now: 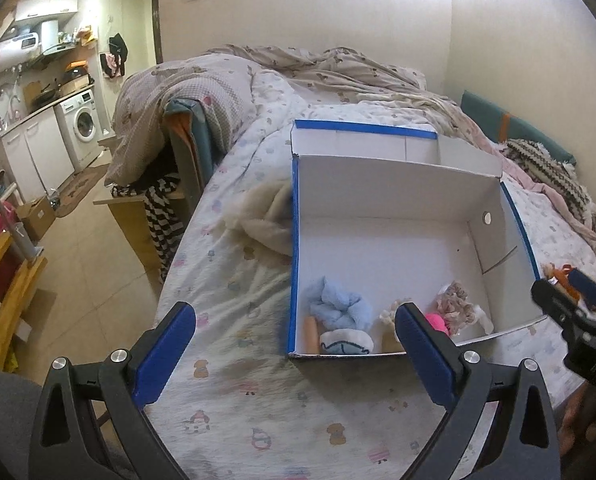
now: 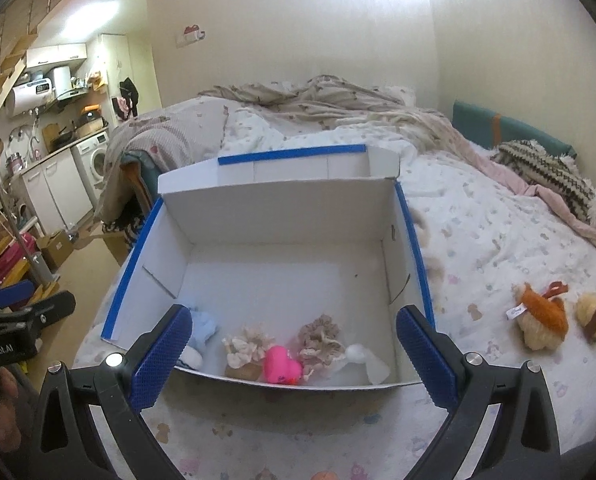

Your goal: Organize soft objects

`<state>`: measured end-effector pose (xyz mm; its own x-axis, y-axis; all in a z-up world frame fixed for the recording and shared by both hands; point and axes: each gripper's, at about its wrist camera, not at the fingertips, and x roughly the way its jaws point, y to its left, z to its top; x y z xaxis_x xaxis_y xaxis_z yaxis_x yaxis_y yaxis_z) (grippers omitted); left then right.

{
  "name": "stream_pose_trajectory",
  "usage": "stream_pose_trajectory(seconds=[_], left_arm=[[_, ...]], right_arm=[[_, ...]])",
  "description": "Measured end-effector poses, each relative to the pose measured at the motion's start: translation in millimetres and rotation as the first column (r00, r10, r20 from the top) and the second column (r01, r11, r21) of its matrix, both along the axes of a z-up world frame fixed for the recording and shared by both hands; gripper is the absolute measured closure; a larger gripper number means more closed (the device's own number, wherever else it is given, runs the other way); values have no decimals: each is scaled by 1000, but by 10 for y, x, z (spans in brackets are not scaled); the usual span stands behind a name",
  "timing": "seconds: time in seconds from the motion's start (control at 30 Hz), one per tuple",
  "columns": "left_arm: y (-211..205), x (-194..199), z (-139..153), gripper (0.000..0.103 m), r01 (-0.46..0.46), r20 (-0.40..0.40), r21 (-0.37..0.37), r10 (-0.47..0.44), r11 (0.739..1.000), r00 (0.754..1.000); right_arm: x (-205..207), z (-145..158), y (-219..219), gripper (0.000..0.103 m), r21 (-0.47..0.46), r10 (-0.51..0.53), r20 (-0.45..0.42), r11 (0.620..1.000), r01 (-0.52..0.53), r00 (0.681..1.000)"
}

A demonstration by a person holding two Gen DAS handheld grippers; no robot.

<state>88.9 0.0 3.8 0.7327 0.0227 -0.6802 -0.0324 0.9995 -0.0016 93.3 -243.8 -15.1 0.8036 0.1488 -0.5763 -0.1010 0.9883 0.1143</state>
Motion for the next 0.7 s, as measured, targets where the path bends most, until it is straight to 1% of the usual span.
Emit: stream_pose_trajectory(seconds=[0.17,0.43,0.7], left_arm=[[-26,-1,-12,3,5,4,14,-5,1000,1000],[-51,-39,34,3,20,37,16,-21,1000,999],[-53,-23,30,3,17,23,18,-17,1000,1000]], right_arm=[[9,6,-31,0,14,-12,-1,1000,12,1000],[11,9,-77,0,38,-21,-3,999,21,1000],[9,9,-77,0,36,-23,-5,999,23,1000]])
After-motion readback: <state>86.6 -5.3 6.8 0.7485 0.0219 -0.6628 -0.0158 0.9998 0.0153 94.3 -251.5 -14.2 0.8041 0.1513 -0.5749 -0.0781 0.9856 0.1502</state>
